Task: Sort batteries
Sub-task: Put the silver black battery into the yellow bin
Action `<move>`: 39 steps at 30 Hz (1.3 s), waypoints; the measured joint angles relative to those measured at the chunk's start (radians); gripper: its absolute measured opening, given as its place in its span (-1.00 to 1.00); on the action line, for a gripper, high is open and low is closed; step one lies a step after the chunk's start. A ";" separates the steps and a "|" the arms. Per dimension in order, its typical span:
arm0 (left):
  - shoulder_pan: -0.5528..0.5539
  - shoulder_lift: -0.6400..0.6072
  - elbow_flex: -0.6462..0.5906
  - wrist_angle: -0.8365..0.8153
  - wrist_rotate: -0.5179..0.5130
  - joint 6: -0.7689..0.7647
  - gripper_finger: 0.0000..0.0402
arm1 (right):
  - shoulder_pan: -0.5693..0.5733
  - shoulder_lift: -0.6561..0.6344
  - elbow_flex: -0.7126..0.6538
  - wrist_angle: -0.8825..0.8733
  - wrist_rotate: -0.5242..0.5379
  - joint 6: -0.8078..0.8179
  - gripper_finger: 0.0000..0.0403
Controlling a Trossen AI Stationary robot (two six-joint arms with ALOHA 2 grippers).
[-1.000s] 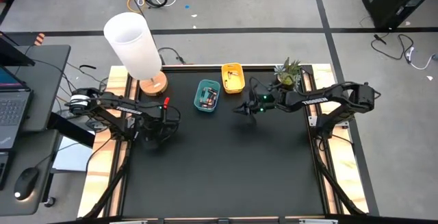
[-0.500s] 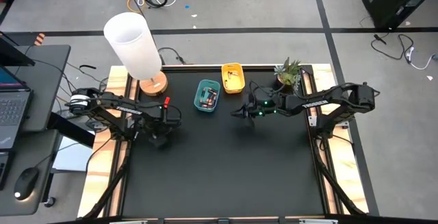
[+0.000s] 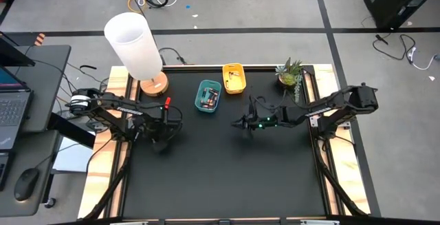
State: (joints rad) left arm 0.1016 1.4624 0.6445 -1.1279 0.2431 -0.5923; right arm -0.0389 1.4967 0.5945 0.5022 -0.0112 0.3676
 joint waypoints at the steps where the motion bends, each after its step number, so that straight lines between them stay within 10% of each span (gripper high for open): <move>1: 0.000 0.000 0.000 -0.004 0.034 0.031 0.50 | 0.011 0.000 0.000 0.007 0.013 0.000 -1.00; 39: -0.144 0.241 0.139 -0.095 -0.276 0.113 0.49 | 0.083 0.000 0.000 0.075 0.108 0.004 -1.00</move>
State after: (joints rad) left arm -0.0422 1.7039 0.7830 -1.2228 -0.0331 -0.4790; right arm 0.0437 1.4967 0.5945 0.5775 0.0967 0.3714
